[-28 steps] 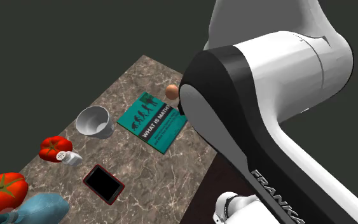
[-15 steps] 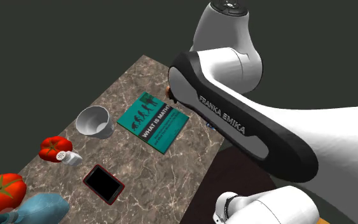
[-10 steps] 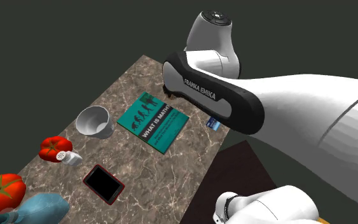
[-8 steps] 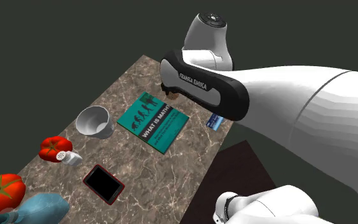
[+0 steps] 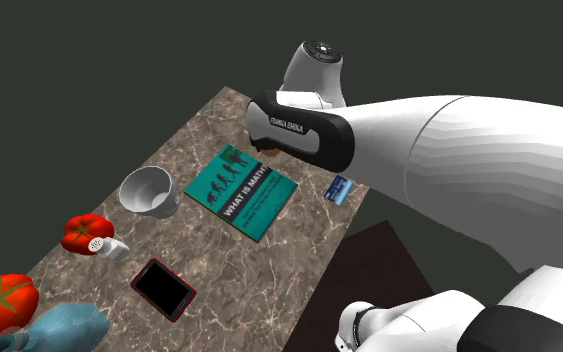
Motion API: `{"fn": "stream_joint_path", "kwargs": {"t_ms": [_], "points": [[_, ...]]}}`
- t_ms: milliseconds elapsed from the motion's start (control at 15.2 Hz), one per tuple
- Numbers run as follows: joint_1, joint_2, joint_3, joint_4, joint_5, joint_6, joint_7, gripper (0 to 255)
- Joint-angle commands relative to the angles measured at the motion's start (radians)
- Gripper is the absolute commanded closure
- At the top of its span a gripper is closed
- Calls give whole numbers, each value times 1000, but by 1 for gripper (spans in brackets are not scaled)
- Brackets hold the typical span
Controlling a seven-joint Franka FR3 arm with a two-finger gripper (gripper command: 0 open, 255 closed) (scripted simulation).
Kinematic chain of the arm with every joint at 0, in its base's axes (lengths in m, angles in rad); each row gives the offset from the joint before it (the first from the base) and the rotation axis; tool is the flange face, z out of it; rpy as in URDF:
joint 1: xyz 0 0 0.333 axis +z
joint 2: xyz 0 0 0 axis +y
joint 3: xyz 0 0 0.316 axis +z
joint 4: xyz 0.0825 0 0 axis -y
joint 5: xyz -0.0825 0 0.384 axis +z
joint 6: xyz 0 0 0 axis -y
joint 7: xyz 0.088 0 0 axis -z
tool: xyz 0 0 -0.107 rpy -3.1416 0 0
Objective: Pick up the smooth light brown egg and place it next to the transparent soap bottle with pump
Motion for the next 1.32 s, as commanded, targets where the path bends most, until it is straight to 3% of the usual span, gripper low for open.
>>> {"fn": "stream_joint_path", "kwargs": {"t_ms": [0,528,594,1254], "points": [[4,19,3,-1,7,22,-3,0],[4,19,3,-1,7,21,-3,0],[4,19,3,-1,7,21,-3,255],[3,11,3,4,2,9,2,255]]}}
